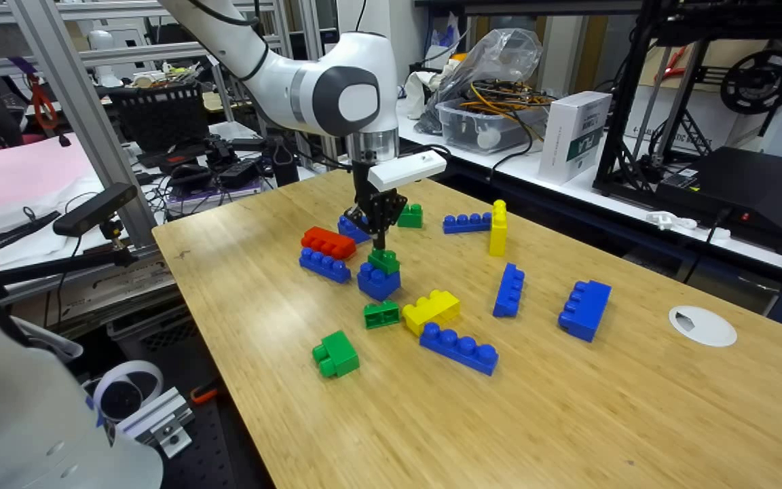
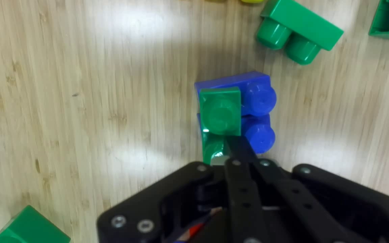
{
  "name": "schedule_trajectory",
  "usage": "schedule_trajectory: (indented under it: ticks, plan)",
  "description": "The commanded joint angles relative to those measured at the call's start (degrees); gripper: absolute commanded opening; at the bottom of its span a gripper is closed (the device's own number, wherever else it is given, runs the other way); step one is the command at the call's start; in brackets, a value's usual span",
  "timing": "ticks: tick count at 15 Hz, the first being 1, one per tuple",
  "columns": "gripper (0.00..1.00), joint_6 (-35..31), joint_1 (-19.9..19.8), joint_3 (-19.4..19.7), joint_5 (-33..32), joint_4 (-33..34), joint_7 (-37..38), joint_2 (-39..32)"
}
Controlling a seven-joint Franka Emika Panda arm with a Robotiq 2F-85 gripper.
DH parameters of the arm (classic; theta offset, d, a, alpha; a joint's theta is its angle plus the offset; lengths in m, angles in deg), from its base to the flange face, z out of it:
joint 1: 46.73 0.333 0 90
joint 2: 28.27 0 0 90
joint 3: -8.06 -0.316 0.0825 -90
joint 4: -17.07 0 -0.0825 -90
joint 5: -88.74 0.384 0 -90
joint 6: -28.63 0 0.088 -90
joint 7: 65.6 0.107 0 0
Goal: Move the square blue block to the left and put the green block on the top
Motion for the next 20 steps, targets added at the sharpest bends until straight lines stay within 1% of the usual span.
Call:
schedule_trajectory:
  ticks: [1,20]
  plan:
    - [0.0,-0.93,0.56,0.39,-1.24,0.22,-0.21,-0.14]
    - [0.0,-1.11,0.36,0.44,-2.52,2.01,-2.24,-2.83]
